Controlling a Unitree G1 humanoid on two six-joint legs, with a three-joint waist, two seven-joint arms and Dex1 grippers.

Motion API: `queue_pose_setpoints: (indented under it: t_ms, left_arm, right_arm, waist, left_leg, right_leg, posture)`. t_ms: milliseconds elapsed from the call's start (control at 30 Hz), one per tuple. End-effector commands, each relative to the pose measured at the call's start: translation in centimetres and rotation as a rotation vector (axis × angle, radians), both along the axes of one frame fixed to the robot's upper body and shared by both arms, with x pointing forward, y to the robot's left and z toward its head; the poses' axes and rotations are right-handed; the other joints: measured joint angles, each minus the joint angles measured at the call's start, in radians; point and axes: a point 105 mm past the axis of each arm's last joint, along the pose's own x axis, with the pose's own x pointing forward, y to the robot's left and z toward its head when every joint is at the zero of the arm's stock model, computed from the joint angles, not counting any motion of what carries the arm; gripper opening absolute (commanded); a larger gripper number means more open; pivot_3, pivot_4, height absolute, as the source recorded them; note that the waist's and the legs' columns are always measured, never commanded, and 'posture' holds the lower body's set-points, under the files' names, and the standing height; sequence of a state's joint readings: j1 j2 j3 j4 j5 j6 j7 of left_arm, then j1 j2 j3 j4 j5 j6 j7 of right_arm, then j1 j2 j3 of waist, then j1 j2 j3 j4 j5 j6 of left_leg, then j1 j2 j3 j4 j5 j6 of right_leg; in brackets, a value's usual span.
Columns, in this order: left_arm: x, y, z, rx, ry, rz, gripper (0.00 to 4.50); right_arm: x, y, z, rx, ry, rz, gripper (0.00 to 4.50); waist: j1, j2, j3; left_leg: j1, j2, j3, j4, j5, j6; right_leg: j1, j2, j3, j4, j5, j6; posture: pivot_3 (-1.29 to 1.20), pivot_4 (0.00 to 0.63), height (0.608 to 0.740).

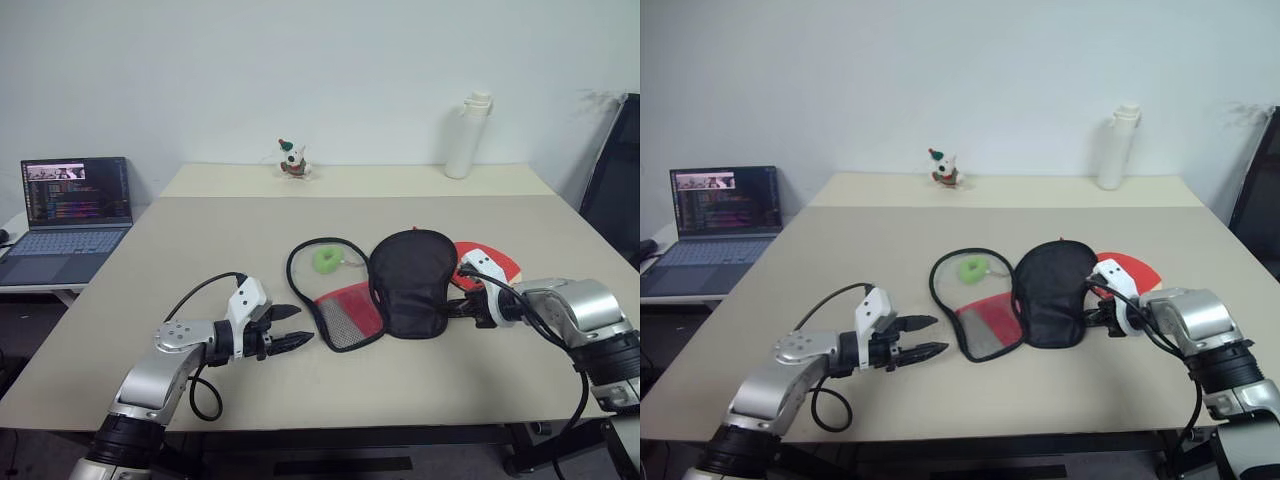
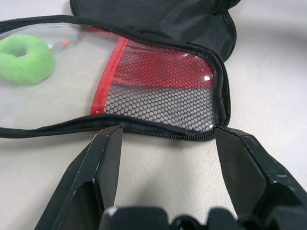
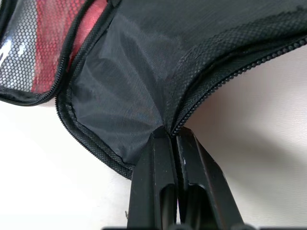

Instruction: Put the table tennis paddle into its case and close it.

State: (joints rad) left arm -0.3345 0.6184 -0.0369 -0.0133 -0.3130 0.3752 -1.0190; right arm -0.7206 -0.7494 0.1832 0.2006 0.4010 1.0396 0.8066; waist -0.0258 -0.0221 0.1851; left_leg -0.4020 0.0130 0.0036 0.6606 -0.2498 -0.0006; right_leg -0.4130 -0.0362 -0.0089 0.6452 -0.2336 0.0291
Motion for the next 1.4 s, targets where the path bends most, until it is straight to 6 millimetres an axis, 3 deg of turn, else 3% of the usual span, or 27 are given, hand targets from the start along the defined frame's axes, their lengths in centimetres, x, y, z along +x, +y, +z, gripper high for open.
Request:
queue_pose_setpoints:
  t_ms: [33, 233, 367, 500, 600, 700, 900, 1400]
  left_arm:
    - [-0.1, -0.8, 1.1, -0.007, -0.054, -0.039, 3.25]
    - [0.1, -1.3, 0.9, -0.02, -0.051, -0.056, 3.25]
    - [0.2, -1.9, 1.2, -0.027, -0.06, -0.075, 3.25]
    - [0.1, -2.7, 1.9, -0.039, -0.078, -0.106, 3.25]
    - [0.3, -3.2, 2.3, -0.042, -0.09, -0.127, 3.25]
    - [0.6, -3.6, 2.5, -0.041, -0.099, -0.142, 3.25]
    - [1.0, -3.9, 2.4, -0.039, -0.102, -0.158, 3.25]
    - [0.9, -2.7, 2.5, 0.004, -0.115, -0.149, 3.25]
  right_arm:
    - [0.9, -1.4, 1.7, -0.031, -0.079, -0.029, 0.99]
    - [1.3, -3.8, 2.6, -0.091, -0.157, -0.078, 3.09]
    - [1.3, -7.2, 5.3, -0.192, -0.324, -0.084, 4.49]
    - [0.8, -11.3, 6.6, -0.218, -0.377, -0.189, 4.49]
    - [0.8, -14.0, 6.0, -0.267, -0.363, -0.269, 4.49]
    - [1.2, -15.4, 4.6, -0.295, -0.318, -0.317, 4.49]
    - [2.4, -16.4, 2.4, -0.274, -0.234, -0.397, 4.49]
    - [3.1, -15.3, -1.8, -0.248, -0.116, -0.438, 4.49]
  waist:
    - [0.0, 0.0, 0.0]
    - [0.001, 0.0, 0.0]
    - [0.002, 0.001, 0.001]
    - [0.003, 0.0, 0.001]
    - [0.003, 0.0, 0.001]
    - [-0.001, 0.0, 0.001]
    - [-0.008, 0.001, 0.001]
    - [-0.004, 0.001, 0.001]
  left_leg:
    - [0.0, 0.0, 0.0, 0.0, 0.0, 0.0]
    - [0.0, 0.0, 0.0, 0.0, 0.0, 0.0]
    - [0.0, -0.001, 0.0, 0.0, 0.0, 0.0]
    - [0.0, -0.001, 0.001, 0.0, 0.0, 0.0]
    - [0.0, -0.001, 0.001, 0.0, 0.0, 0.0]
    - [0.001, -0.001, 0.002, 0.001, 0.0, 0.0]
    - [0.002, 0.0, 0.004, 0.0, 0.0, 0.0]
    - [0.003, -0.001, 0.003, 0.001, 0.0, 0.0]
  right_leg:
    - [0.0, 0.0, 0.0, 0.0, 0.0, 0.0]
    - [0.0, 0.0, 0.0, 0.0, 0.0, 0.0]
    - [0.0, 0.0, 0.0, 0.0, 0.0, 0.0]
    - [0.0, 0.0, 0.0, 0.0, 0.0, 0.0]
    - [0.0, 0.0, 0.0, 0.0, 0.0, 0.0]
    - [0.001, 0.0, 0.001, 0.001, 0.0, 0.0]
    - [0.001, 0.001, 0.004, 0.001, 0.0, 0.0]
    - [0.002, 0.0, 0.003, 0.001, 0.003, -0.004]
  posture:
    - [0.0, 0.15, 0.74]
    - [0.0, 0.15, 0.74]
    - [0.0, 0.15, 0.74]
    - [0.0, 0.15, 0.74]
    - [0.0, 0.15, 0.74]
    - [0.0, 0.15, 0.74]
    - [0.0, 0.15, 0.74]
    - [0.0, 0.15, 0.74]
